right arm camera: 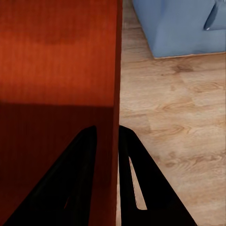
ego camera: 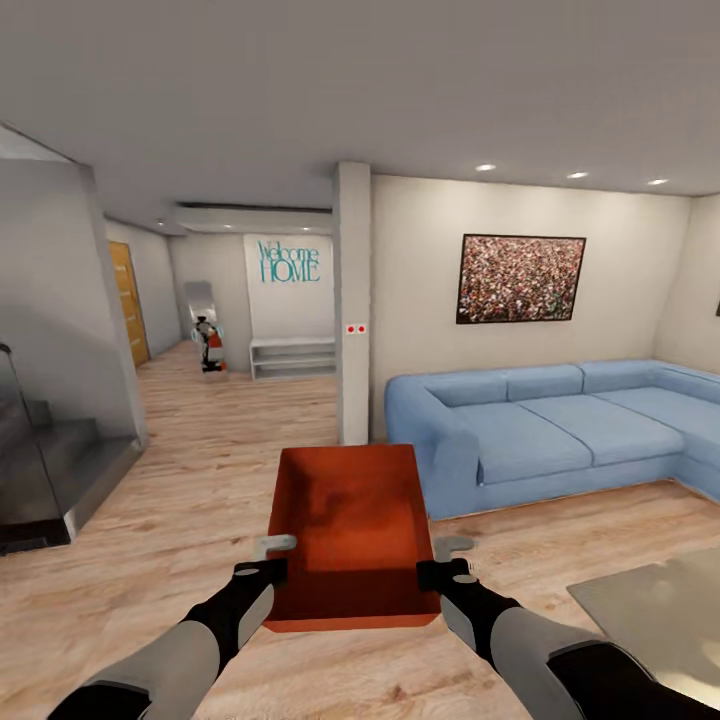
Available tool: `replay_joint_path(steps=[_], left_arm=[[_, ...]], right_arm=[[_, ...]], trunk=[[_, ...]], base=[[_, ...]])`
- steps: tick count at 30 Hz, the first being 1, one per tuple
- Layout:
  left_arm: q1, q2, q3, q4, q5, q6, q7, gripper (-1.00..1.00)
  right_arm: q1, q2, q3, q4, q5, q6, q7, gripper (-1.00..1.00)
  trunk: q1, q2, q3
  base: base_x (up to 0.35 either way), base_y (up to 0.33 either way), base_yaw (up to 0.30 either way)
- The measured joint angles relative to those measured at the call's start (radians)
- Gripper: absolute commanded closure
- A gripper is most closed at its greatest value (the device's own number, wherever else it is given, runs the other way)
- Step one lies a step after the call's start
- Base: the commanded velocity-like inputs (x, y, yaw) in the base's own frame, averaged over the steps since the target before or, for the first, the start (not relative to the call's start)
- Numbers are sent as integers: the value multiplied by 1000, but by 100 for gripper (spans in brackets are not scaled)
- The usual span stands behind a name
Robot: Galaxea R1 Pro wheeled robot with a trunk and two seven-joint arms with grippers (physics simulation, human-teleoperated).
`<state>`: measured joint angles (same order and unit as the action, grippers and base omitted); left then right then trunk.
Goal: Move the two storage containers from the living room to the garage. In the garage, place one container on the floor and stack the other container on top of it (either order is fine).
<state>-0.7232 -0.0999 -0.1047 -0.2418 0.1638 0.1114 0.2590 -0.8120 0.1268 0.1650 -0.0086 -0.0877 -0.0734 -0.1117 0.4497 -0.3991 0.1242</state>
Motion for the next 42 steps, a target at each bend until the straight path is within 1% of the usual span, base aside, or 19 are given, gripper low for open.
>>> replay_joint_path(steps=[27,32,42], left_arm=[[1,1,-2,-5,0,5,0,100],[0,0,0,-2,0,1,0,100],[0,1,-3,-2,3,0,0,100]], right_arm=[[0,1,-1,0,-1,0,0,100],[0,0,0,-1,0,0,0,100],[0,1,2,-1,-1,-1,-2,100]], trunk=[[0,0,0],[0,0,0],[-1,0,0]], base=[[2,0,299],[172,0,96],[313,0,4]])
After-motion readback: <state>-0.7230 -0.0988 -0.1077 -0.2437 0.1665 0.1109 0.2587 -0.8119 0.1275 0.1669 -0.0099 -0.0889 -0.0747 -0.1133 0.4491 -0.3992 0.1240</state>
